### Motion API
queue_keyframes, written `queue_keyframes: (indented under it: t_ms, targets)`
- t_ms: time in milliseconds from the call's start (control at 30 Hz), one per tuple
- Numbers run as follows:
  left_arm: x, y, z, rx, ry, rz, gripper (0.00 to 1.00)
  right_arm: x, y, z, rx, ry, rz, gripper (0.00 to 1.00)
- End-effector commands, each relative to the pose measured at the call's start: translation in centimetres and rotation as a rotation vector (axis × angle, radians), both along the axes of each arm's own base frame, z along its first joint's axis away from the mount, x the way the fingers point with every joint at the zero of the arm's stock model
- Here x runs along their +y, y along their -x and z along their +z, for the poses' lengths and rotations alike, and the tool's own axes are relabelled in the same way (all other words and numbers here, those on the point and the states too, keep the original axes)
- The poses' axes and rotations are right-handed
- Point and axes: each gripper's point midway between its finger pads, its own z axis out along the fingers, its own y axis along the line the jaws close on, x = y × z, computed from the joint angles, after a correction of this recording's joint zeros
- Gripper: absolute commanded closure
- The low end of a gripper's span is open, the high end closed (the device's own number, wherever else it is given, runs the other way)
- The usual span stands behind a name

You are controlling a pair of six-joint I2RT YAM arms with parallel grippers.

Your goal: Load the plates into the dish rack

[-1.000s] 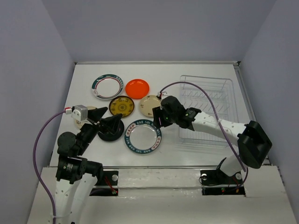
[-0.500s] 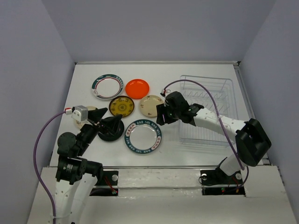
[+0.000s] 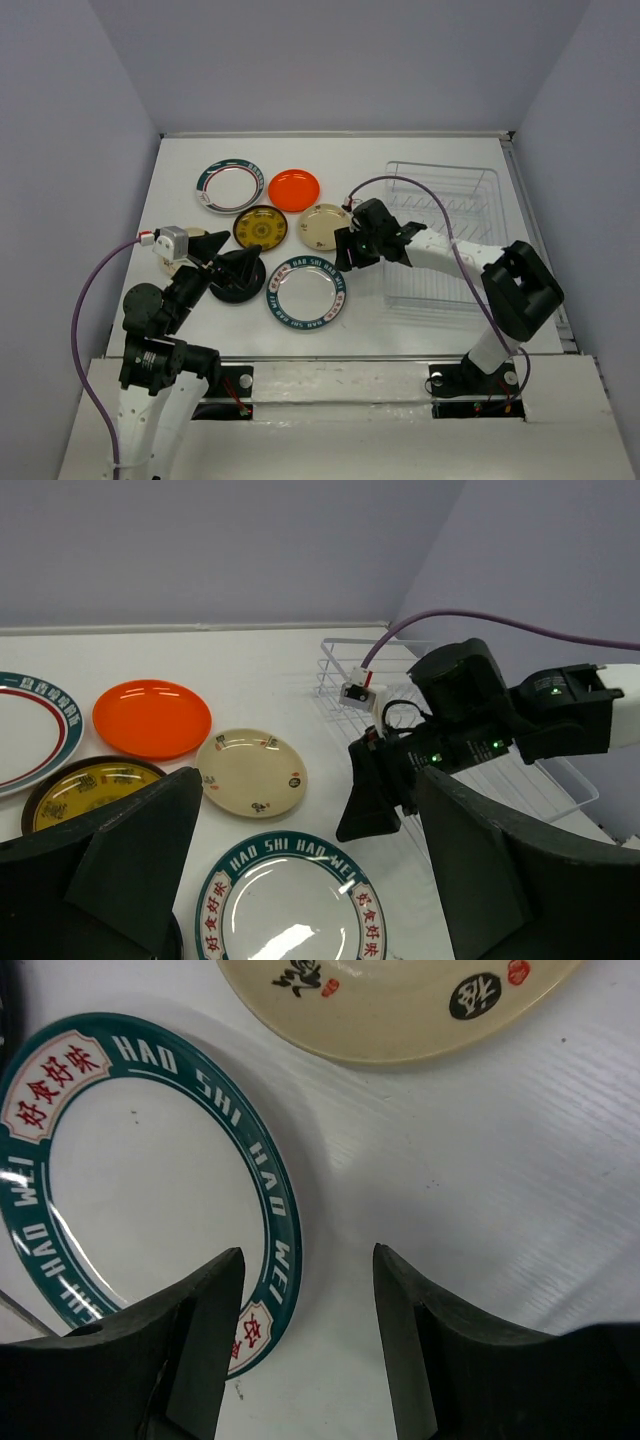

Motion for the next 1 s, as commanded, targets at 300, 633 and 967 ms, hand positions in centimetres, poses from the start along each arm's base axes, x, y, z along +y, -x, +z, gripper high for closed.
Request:
queue_keyframes:
  t_ms: [300, 633, 967]
  targets:
    - [-0.1, 0.5, 1.8, -0.056, 0.000, -0.011, 0.01, 5.1, 0.8, -4.0, 0.159, -0.114, 0.173, 0.47]
    - [-0.1, 0.6, 2.0, -0.064, 0.003, -0.011, 0.01, 5.1, 0.9, -1.1, 0.095, -0.184, 0.147, 0.93]
    - [0.0, 0.9, 2.3, -0.076, 0.011, -0.012, 0.01, -4.7, -3.1, 18.4, -0.356, -0.272, -0.126, 0.93]
